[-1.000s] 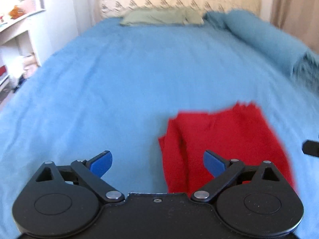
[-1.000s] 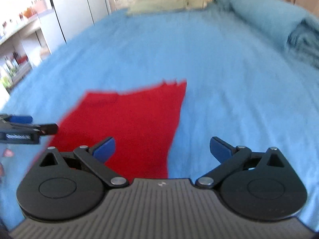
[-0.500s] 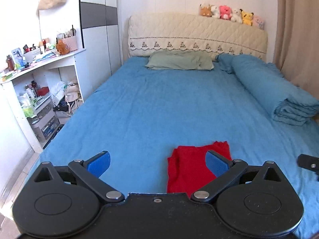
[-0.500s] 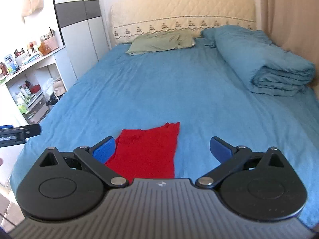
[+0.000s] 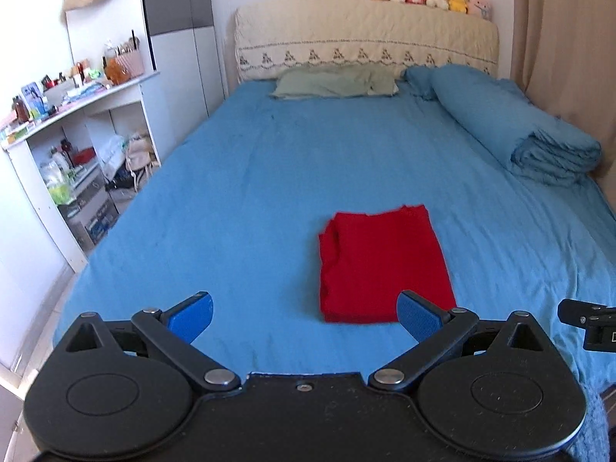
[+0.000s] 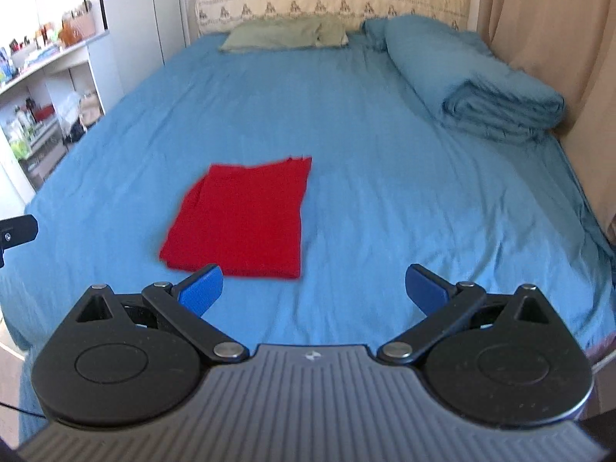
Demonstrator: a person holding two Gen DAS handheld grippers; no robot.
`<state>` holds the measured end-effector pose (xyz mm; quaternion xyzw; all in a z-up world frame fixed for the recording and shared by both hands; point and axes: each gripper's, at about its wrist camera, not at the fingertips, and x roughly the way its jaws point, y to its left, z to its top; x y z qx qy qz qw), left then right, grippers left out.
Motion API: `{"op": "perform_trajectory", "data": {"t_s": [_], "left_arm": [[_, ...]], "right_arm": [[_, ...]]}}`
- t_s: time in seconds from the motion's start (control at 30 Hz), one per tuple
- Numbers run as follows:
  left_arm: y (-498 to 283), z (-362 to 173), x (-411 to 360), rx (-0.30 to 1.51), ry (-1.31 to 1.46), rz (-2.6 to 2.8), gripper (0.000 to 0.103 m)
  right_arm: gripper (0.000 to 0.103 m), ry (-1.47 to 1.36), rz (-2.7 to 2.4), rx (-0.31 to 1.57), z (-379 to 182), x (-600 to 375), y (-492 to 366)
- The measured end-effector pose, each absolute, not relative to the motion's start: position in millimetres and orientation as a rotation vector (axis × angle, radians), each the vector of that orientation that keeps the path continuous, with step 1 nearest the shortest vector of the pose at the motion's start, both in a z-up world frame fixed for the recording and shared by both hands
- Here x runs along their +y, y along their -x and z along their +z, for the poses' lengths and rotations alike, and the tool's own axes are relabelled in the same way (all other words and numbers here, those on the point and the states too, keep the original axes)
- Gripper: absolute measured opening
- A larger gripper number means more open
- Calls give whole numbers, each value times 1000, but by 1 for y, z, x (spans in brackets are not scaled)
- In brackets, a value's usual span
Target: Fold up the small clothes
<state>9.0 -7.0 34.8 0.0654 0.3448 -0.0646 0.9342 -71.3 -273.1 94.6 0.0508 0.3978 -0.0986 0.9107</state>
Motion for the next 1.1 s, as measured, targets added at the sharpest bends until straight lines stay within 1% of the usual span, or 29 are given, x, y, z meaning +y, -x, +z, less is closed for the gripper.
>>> {"op": "perform_trajectory", "data": {"t_s": [0.13, 1.1], "left_arm": [[-5, 33, -12, 704, -145, -137, 103], [-2, 27, -21, 710, -159, -159, 103]], "right_arm": [[103, -128, -204, 837, 87, -275, 74], [103, -155, -226, 843, 88, -286, 75]]}}
